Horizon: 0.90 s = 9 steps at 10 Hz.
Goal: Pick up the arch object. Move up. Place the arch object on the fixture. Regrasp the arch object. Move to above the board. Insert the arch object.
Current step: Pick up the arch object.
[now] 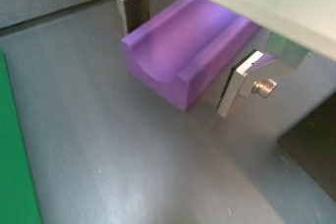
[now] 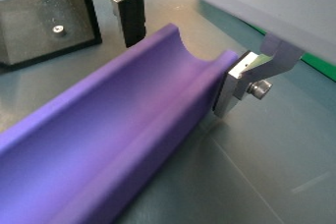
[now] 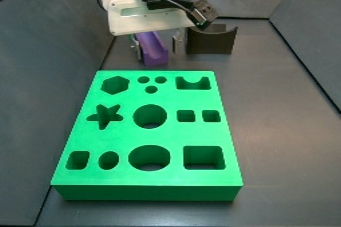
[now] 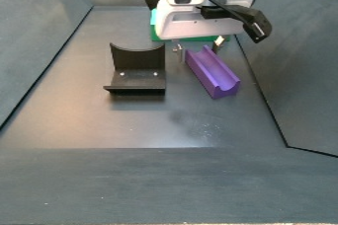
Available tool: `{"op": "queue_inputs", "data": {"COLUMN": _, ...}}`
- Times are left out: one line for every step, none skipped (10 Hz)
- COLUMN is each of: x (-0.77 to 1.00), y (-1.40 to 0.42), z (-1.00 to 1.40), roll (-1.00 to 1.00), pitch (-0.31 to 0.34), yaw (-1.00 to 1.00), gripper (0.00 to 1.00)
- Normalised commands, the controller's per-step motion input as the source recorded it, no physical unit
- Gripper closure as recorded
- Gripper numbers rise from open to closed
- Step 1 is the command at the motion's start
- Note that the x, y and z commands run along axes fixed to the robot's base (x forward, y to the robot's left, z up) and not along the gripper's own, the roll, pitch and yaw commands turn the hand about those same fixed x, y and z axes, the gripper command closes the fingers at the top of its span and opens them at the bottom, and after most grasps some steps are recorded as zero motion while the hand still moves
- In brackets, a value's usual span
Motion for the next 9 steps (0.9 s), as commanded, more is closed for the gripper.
{"op": "queue_inputs", "data": {"x": 0.00, "y": 0.00, "z": 0.00, "roll": 0.00, "pitch": 0.000, "yaw": 0.00, "gripper": 1.00}}
{"op": "queue_inputs", "data": {"x": 0.00, "y": 0.00, "z": 0.00, "roll": 0.00, "pitch": 0.000, "yaw": 0.00, "gripper": 1.00}}
{"op": "queue_inputs", "data": {"x": 0.00, "y": 0.00, "z": 0.00, "roll": 0.00, "pitch": 0.000, "yaw": 0.00, "gripper": 1.00}}
{"op": "queue_inputs", "data": {"x": 0.00, "y": 0.00, "z": 0.00, "roll": 0.00, "pitch": 0.000, "yaw": 0.00, "gripper": 1.00}}
{"op": "queue_inputs", "data": {"x": 0.00, "y": 0.00, "z": 0.00, "roll": 0.00, "pitch": 0.000, "yaw": 0.00, "gripper": 1.00}}
{"op": "queue_inputs", "data": {"x": 0.00, "y": 0.00, "z": 0.00, "roll": 0.00, "pitch": 0.000, "yaw": 0.00, "gripper": 1.00}}
{"op": "queue_inputs", "data": {"x": 0.00, "y": 0.00, "z": 0.00, "roll": 0.00, "pitch": 0.000, "yaw": 0.00, "gripper": 1.00}}
{"op": "queue_inputs", "data": {"x": 0.00, "y": 0.00, "z": 0.00, "roll": 0.00, "pitch": 0.000, "yaw": 0.00, "gripper": 1.00}}
{"op": "queue_inputs", "data": {"x": 0.00, "y": 0.00, "z": 0.00, "roll": 0.00, "pitch": 0.000, "yaw": 0.00, "gripper": 1.00}}
